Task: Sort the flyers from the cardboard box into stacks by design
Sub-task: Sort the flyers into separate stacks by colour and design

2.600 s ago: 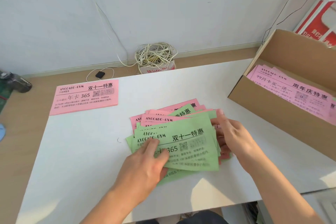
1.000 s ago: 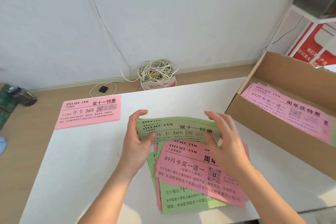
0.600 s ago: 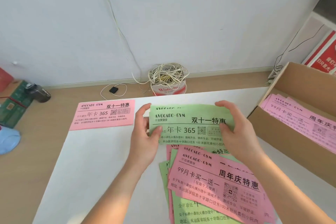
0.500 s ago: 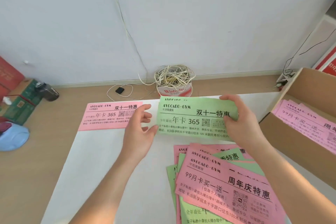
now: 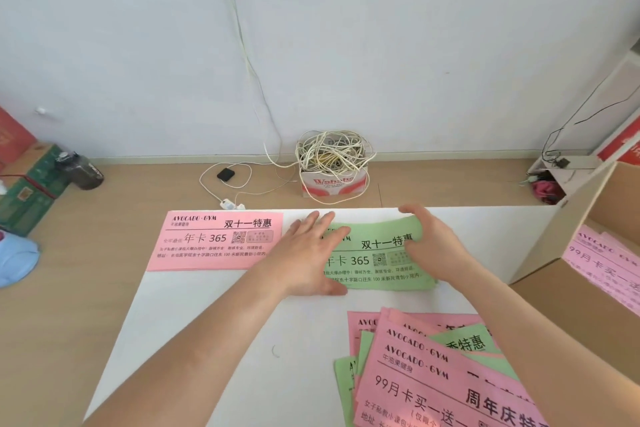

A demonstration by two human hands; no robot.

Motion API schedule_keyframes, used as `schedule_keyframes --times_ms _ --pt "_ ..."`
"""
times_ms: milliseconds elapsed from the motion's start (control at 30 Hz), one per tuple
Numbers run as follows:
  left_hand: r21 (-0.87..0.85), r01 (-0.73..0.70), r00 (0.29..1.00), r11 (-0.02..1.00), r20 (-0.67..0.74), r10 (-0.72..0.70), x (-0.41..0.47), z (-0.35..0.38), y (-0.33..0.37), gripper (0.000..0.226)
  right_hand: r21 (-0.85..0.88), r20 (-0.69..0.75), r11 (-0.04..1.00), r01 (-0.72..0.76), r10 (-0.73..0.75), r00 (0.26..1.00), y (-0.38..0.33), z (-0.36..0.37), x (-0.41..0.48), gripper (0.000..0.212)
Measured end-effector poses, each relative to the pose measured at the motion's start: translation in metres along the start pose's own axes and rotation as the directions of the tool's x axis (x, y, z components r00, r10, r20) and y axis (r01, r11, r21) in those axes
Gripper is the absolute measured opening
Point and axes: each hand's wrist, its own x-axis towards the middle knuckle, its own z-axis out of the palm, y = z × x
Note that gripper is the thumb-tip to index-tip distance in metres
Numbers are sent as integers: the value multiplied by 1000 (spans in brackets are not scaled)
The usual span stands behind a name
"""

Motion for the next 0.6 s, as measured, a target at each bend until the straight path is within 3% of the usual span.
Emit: schedule_keyframes --times_ms 133,233,333,600 --pt "57 4 999 998 -41 -1 7 -2 -13 95 -142 62 988 55 -46 997 1 3 5 67" --pt "85 -13 998 996 -64 19 11 -6 -16 95 -416 155 894 167 -111 982 5 -1 6 100" --pt "60 -17 1000 998 -20 18 15 -7 -16 101 -521 253 814 257 -140 957 4 -6 7 118" --pt "64 -30 999 998 -40 32 27 -12 -14 96 -541 236 784 305 -207 950 6 -11 13 101"
